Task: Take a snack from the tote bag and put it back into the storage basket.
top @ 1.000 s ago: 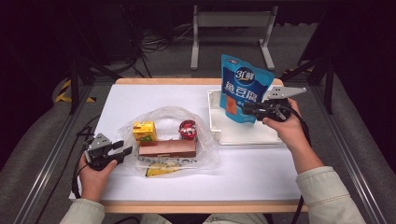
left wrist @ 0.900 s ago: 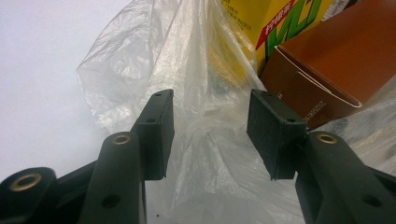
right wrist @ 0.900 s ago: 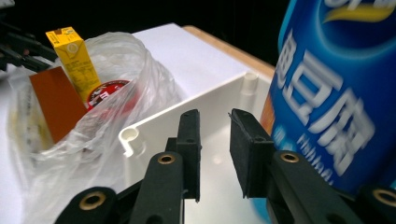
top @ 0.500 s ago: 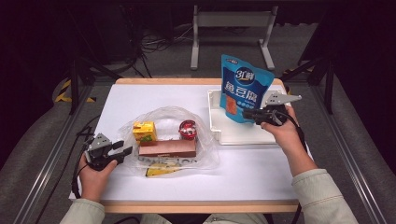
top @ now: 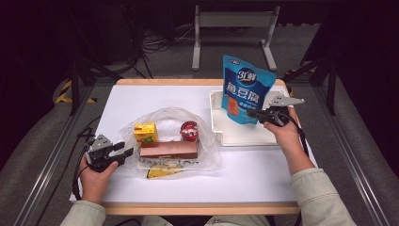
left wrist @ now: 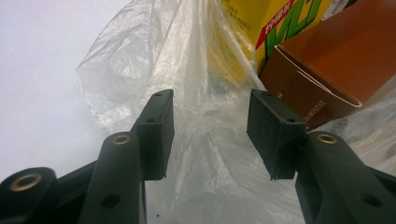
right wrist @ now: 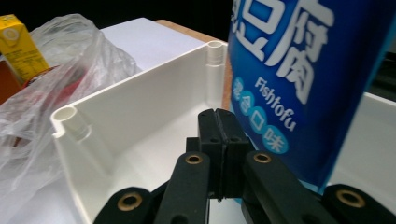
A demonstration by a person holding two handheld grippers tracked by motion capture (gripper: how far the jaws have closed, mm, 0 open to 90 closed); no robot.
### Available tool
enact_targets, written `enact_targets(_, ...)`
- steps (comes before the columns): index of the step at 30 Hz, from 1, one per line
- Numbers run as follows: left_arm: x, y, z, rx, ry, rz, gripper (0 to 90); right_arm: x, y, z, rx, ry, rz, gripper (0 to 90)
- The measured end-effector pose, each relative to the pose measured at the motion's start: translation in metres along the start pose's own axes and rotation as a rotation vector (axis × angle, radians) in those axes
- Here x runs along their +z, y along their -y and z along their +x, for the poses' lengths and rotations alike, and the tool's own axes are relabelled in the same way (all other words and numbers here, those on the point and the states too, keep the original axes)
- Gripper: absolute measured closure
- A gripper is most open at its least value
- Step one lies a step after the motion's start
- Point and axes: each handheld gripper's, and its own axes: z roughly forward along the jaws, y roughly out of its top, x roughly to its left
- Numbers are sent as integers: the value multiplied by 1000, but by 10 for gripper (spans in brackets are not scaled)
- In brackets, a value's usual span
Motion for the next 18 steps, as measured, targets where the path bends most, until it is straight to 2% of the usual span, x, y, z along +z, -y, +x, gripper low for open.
enact_targets(8,0,0,0,0,1,0,516,6,4,-6,25,41,31,900)
enact_targets(18,0,0,0,0,1,-1,516,9,2,-7,40,104,39,900)
